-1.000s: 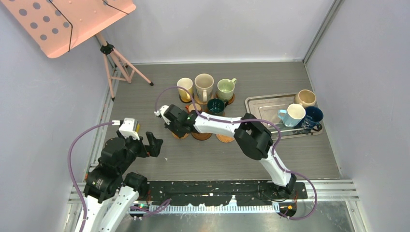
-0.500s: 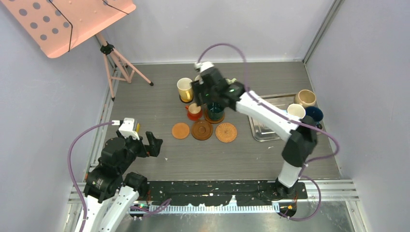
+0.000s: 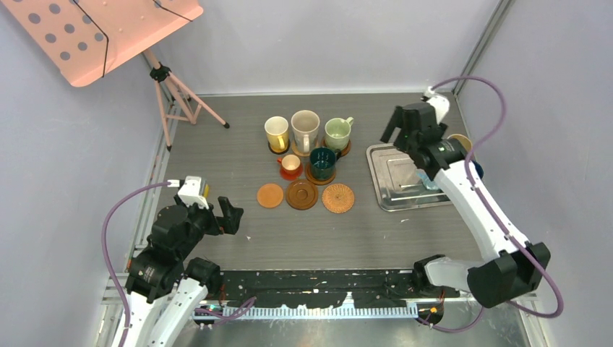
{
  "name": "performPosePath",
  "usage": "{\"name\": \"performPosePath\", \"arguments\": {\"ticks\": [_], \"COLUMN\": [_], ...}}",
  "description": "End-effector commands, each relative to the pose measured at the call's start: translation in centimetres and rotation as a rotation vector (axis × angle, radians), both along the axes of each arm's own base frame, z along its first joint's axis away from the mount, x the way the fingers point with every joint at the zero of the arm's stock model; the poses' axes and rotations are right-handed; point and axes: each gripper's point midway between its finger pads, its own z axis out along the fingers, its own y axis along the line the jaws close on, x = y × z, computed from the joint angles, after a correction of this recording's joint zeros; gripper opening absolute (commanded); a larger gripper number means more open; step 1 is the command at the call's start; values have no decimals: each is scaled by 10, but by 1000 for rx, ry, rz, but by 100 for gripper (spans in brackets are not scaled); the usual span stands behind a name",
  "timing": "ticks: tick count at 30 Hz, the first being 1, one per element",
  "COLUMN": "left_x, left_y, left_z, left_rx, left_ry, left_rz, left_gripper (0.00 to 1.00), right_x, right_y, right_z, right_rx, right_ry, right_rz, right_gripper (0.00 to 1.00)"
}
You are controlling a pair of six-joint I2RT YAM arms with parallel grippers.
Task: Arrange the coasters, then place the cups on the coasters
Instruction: Pick up the cup from the tray.
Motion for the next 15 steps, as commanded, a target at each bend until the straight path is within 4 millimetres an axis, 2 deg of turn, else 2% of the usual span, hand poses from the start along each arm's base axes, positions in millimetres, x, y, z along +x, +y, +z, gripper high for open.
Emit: {"name": "performPosePath", "arguments": {"ticks": [1, 2, 4, 8, 12, 15], "left_x": [4, 4, 4, 4, 4, 5], "left_y": [-1, -1, -1, -2, -2, -2], "left_z": [7, 7, 7, 6, 6, 6], "left_rx": [-10, -10, -10, -10, -9, -9], "left_ry": [-29, -30, -29, -27, -25, -25], "left_rz": [2, 3, 3, 1, 0, 1], "left_gripper": [99, 99, 99, 99, 99, 99], "right_x": [-16, -22, -35, -58, -68, -64], "right_y": [-62, -81, -106, -147, -173, -184], "right_z": [11, 13, 5, -17, -50, -72], "right_rx": [9, -7, 7, 47, 113, 146], "right_ry": [-64, -76, -62, -5, 64, 98], "right_rz": [-295, -382, -525, -754, -884, -910], "right_gripper": [95, 96, 99, 93, 86, 83]}}
